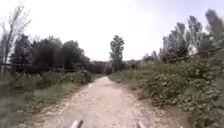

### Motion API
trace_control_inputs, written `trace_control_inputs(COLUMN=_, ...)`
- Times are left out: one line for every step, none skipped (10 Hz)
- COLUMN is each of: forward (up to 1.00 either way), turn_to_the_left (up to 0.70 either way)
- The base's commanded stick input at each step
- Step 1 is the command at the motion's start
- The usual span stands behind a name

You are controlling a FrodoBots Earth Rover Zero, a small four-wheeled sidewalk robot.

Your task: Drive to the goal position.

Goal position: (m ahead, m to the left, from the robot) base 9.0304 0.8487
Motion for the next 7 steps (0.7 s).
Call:
trace_control_inputs(forward=0.85, turn_to_the_left=0.00)
trace_control_inputs(forward=0.85, turn_to_the_left=0.00)
trace_control_inputs(forward=0.85, turn_to_the_left=0.00)
trace_control_inputs(forward=0.85, turn_to_the_left=0.00)
trace_control_inputs(forward=0.85, turn_to_the_left=0.00)
trace_control_inputs(forward=0.85, turn_to_the_left=0.00)
trace_control_inputs(forward=0.85, turn_to_the_left=0.00)
